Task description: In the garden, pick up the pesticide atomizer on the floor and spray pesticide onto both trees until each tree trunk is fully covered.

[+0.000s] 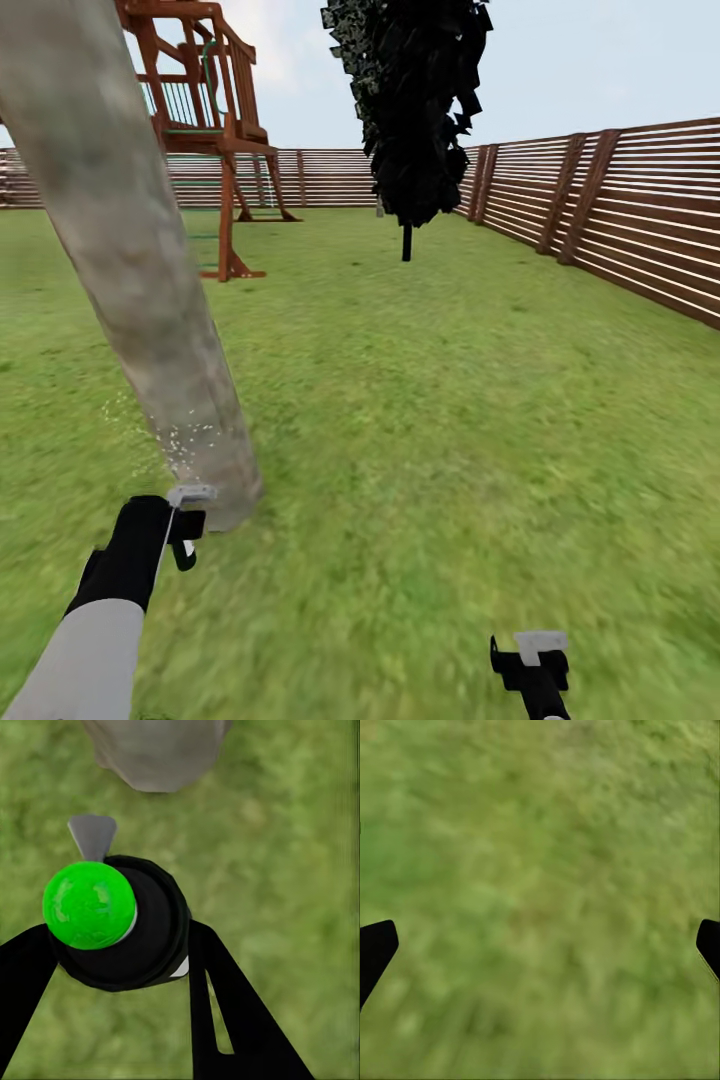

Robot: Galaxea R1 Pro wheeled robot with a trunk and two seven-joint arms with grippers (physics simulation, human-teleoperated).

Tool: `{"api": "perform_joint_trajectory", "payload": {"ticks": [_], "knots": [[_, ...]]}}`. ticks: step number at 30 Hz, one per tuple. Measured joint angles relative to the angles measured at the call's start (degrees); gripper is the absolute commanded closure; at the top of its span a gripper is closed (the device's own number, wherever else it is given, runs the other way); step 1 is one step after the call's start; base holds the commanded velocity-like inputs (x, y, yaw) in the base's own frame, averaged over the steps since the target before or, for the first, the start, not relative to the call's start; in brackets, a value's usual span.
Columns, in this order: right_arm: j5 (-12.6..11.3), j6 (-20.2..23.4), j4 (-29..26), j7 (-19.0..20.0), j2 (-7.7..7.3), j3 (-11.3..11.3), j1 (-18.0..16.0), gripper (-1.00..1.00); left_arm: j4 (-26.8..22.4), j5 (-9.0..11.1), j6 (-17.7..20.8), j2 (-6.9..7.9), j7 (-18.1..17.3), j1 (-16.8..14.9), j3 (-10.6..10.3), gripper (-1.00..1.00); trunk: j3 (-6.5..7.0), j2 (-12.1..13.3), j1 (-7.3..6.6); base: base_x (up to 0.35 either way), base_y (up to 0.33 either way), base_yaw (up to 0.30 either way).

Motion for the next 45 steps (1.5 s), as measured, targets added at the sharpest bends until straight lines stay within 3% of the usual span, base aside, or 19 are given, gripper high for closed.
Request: {"api": "perform_joint_trajectory", "payload": {"ticks": [2,4,20,26,30,36,39,45], "knots": [[-0.01,0.02,-0.01,0.01,0.0,-0.01,0.01,-1.0,0.73,0.54,-3.2,-0.04,-0.01,0.54,0.11,1.0,0.0,0.0,0.01,0.017,-0.029,0.276],[-0.01,0.02,-0.02,0.01,0.0,-0.01,0.01,-1.0,0.6,0.62,-3.74,-0.02,-0.13,0.64,0.07,1.0,0.0,0.0,0.01,0.027,-0.04,0.277],[0.0,-0.02,-0.02,-0.01,-0.01,0.08,0.01,-1.0,0.87,0.6,-3.81,-0.08,-0.13,0.66,0.08,1.0,0.0,0.0,0.01,0.046,-0.258,0.029],[0.0,-0.01,0.0,0.01,0.0,0.09,0.0,-1.0,0.69,0.45,-3.8,0.06,-0.08,0.67,0.13,1.0,0.0,0.0,0.0,0.074,-0.269,0.258],[0.0,-0.01,0.0,0.01,0.0,0.09,0.0,-1.0,1.01,0.24,-3.89,1.72,-0.12,0.76,2.87,1.0,0.0,0.0,-0.01,0.179,-0.238,0.277],[0.0,-0.01,-0.01,0.02,0.0,0.09,0.0,-1.0,1.28,0.23,-3.88,1.21,-0.09,0.76,3.05,1.0,0.0,0.0,-0.01,0.233,-0.191,0.228],[-0.01,0.0,-0.02,0.01,-0.01,0.09,0.02,-1.0,1.3,0.0,-3.89,2.33,-0.12,0.81,3.27,1.0,0.0,0.0,-0.01,0.223,-0.196,0.023],[0.0,-0.02,-0.02,-0.01,-0.01,0.09,0.01,-1.0,1.31,0.16,-3.81,1.67,-0.12,0.83,2.68,1.0,0.0,0.0,0.01,0.04,-0.248,0.016]]}}
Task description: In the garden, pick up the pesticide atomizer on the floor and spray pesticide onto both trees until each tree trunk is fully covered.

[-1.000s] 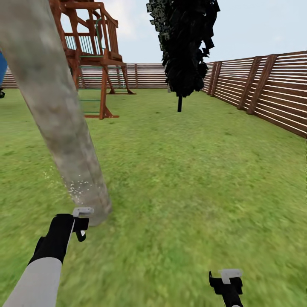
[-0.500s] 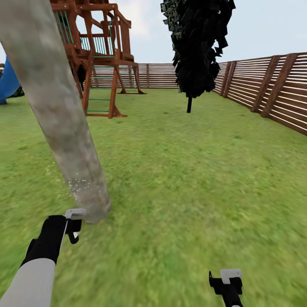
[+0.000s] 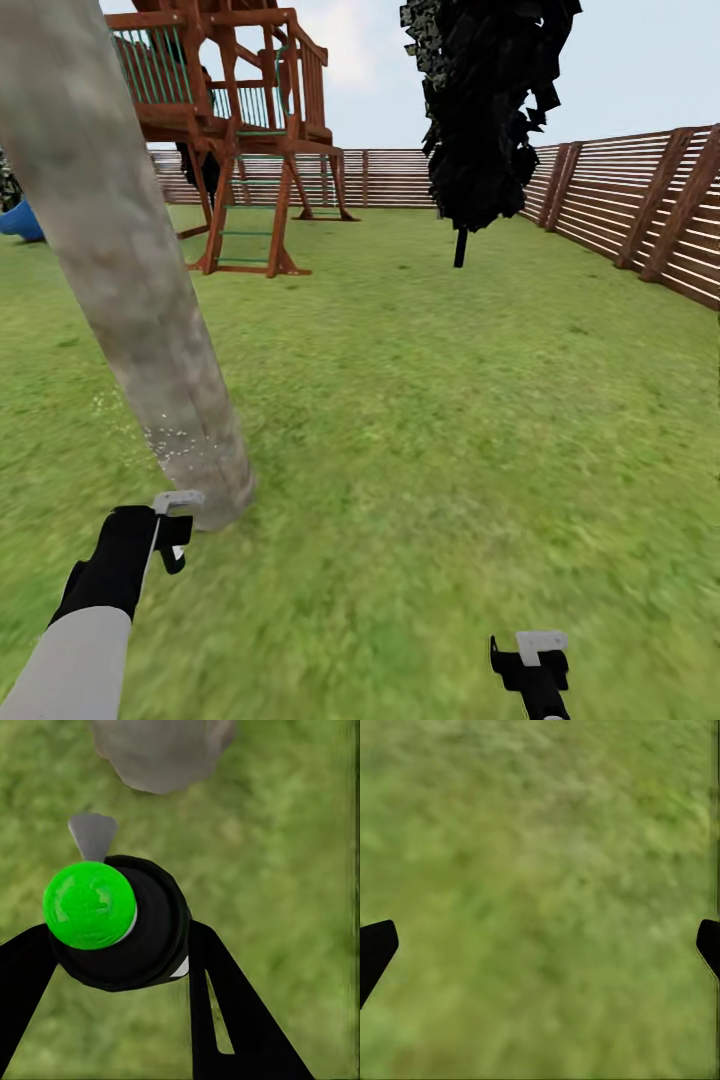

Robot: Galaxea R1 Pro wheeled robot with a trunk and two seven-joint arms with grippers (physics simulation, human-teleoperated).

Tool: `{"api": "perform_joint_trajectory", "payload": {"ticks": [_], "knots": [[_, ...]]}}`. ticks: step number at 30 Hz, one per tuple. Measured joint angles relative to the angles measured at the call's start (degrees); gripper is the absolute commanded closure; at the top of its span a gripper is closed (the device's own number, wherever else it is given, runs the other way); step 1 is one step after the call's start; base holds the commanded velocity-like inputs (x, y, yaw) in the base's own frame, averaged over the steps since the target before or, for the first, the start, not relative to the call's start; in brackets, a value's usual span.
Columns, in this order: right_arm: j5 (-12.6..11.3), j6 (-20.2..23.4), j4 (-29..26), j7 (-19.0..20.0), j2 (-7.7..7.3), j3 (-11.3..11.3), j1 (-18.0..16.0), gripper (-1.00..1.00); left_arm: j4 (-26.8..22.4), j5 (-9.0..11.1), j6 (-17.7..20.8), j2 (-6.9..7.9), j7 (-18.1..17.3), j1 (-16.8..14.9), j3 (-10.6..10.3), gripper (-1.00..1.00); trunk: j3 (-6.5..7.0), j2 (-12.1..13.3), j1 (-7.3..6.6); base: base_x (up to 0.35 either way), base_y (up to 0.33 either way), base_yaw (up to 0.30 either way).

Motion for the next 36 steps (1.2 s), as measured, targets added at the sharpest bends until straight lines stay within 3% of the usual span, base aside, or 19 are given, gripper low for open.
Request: {"api": "perform_joint_trajectory", "payload": {"ticks": [6,10,14,21,36], "knots": [[-0.01,0.04,0.0,-0.05,0.01,-0.07,0.0,-1.0,0.47,0.62,-0.07,0.03,-0.63,0.01,0.28,1.0,0.0,0.0,0.0,0.0,-0.015,0.26],[-0.03,0.04,0.0,-0.05,0.01,-0.09,0.0,-1.0,5.88,0.06,-0.34,0.77,-0.33,0.01,0.09,1.0,0.0,0.0,0.0,0.0,0.0,0.214],[-0.02,0.03,0.03,-0.07,-0.05,-0.09,0.0,-1.0,6.97,0.19,-0.37,-0.21,0.12,0.0,-0.05,1.0,0.0,0.0,-0.02,0.149,-0.086,0.017],[0.01,0.01,1.01,-0.09,0.0,-0.08,0.0,-1.0,6.16,0.22,-0.43,-1.31,0.26,-0.04,-0.03,1.0,0.0,0.0,-0.02,0.208,-0.197,0.0],[0.02,0.01,1.04,-0.1,0.0,0.0,-0.01,-1.0,6.15,0.03,-0.45,-1.3,0.32,0.0,0.04,1.0,0.0,0.0,0.0,0.011,-0.272,0.019]]}}
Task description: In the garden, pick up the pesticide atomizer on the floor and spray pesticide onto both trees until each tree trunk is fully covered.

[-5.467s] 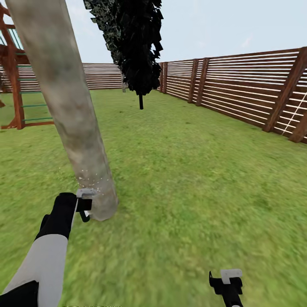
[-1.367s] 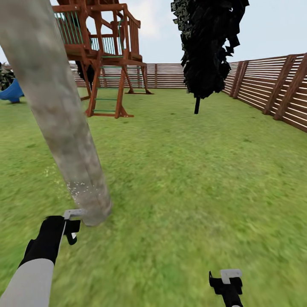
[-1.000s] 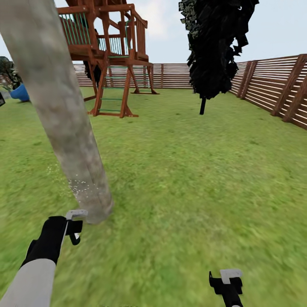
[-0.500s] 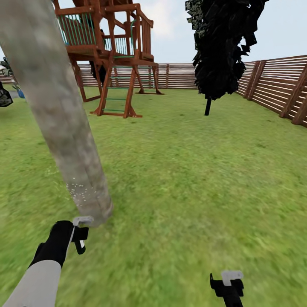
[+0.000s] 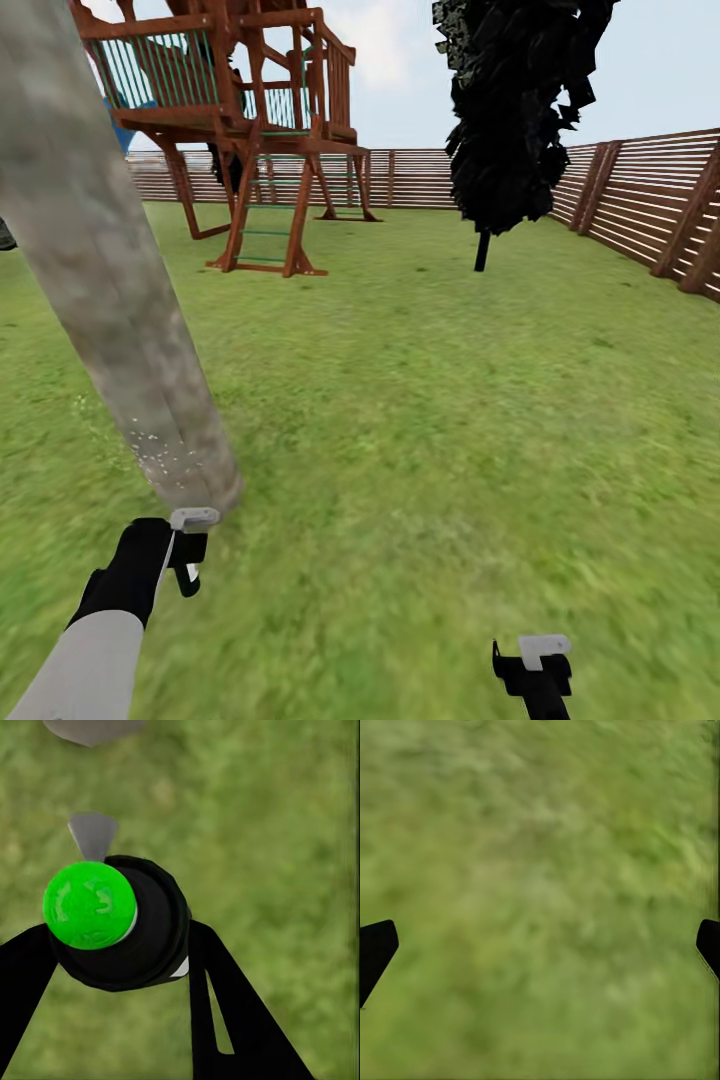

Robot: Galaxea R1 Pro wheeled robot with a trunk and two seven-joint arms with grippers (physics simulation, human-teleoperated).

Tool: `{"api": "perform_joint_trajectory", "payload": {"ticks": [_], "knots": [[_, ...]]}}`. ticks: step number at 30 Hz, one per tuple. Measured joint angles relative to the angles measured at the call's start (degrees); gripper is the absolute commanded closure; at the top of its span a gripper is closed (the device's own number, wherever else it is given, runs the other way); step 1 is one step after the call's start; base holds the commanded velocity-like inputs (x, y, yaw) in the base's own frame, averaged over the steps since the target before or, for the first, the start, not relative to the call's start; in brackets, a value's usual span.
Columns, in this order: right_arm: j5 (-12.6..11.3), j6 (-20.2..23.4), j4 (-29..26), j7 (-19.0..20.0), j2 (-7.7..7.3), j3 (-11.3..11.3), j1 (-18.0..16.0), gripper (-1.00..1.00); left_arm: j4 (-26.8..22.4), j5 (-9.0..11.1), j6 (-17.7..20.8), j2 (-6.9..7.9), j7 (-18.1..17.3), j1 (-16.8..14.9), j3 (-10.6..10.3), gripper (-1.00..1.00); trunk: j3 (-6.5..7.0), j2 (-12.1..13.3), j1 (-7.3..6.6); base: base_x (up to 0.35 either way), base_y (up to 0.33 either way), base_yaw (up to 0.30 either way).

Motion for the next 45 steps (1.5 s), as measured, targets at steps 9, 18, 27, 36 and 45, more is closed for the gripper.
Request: {"api": "perform_joint_trajectory", "payload": {"ticks": [9,18,27,36,45], "knots": [[0.0,-0.03,0.03,0.02,0.01,0.0,-0.01,-1.0,0.07,0.15,0.01,-0.01,1.97,0.01,0.01,1.0,0.0,0.0,-0.02,0.107,-0.262,0.268],[-0.01,0.01,0.01,0.0,0.0,0.0,0.01,-1.0,0.09,0.34,-0.01,-0.11,2.04,-0.01,0.01,1.0,0.0,0.0,-0.03,0.229,-0.204,0.075],[0.0,-0.03,0.03,0.01,0.01,0.0,0.0,-1.0,0.05,0.28,-0.01,-0.19,2.03,0.0,0.01,1.0,0.0,0.0,-0.01,0.198,-0.212,0.051],[-0.02,0.03,0.02,0.03,0.01,-0.02,0.0,-1.0,-0.15,0.75,0.66,-0.36,1.9,-1.54,0.03,1.0,0.0,0.0,0.0,-0.084,-0.093,0.274],[-0.01,0.01,0.0,0.1,0.0,-0.01,0.0,-1.0,0.57,-0.58,9.54,-0.12,1.48,-14.22,-0.19,1.0,0.0,0.0,0.0,0.0,0.0,0.26]]}}
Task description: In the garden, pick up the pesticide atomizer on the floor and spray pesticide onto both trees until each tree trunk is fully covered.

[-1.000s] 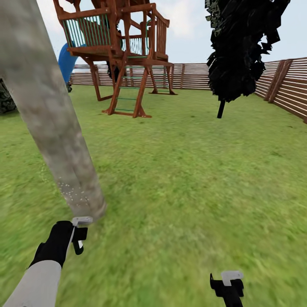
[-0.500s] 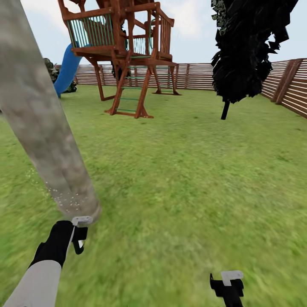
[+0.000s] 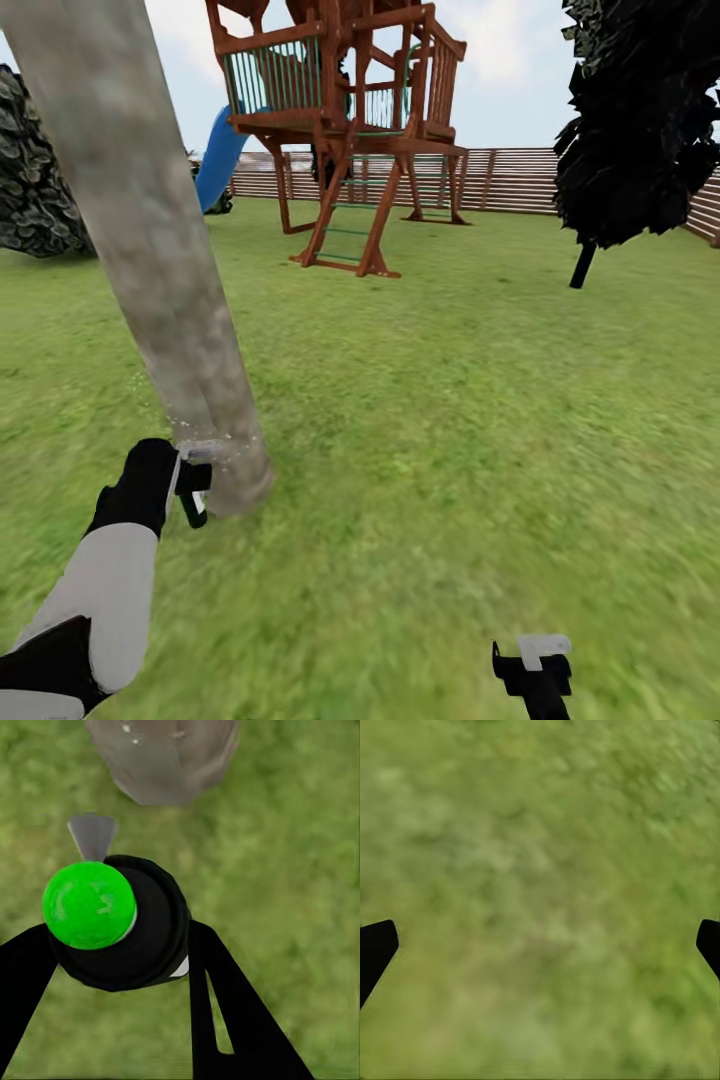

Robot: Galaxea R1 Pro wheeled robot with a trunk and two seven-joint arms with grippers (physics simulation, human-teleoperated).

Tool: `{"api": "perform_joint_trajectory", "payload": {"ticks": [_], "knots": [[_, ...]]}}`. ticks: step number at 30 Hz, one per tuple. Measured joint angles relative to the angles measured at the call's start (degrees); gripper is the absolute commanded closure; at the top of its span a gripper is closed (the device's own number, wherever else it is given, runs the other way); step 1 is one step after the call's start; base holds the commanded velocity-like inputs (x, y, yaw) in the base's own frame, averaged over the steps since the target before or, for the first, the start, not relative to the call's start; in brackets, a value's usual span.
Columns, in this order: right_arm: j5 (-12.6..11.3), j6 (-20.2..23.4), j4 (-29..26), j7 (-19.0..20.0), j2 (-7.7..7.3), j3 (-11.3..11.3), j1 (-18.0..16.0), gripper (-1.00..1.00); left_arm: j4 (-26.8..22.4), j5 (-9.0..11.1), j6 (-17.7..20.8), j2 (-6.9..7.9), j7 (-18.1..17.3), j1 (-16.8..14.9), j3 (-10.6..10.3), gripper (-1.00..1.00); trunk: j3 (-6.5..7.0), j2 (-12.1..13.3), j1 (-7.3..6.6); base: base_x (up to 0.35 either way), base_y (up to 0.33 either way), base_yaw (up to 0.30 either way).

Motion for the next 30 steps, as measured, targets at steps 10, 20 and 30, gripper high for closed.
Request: {"api": "perform_joint_trajectory", "payload": {"ticks": [10,20,30], "knots": [[0.0,0.02,0.0,-0.07,-0.01,-0.07,0.01,-1.0,-0.26,0.57,0.52,2.08,-0.19,-1.62,-7.9,1.0,0.0,0.0,0.0,0.0,0.0,0.018],[0.01,-0.01,0.02,-0.01,-0.01,0.01,0.0,-1.0,-0.24,1.4,1.12,4.82,-0.21,-0.72,-4.71,1.0,0.0,0.0,-0.02,0.086,-0.12,0.084],[0.01,-0.01,0.02,-0.01,-0.01,0.01,0.0,-1.0,-0.24,1.3,1.1,4.06,-0.13,-1.12,-4.72,1.0,0.0,0.0,0.0,0.064,-0.258,0.001]]}}
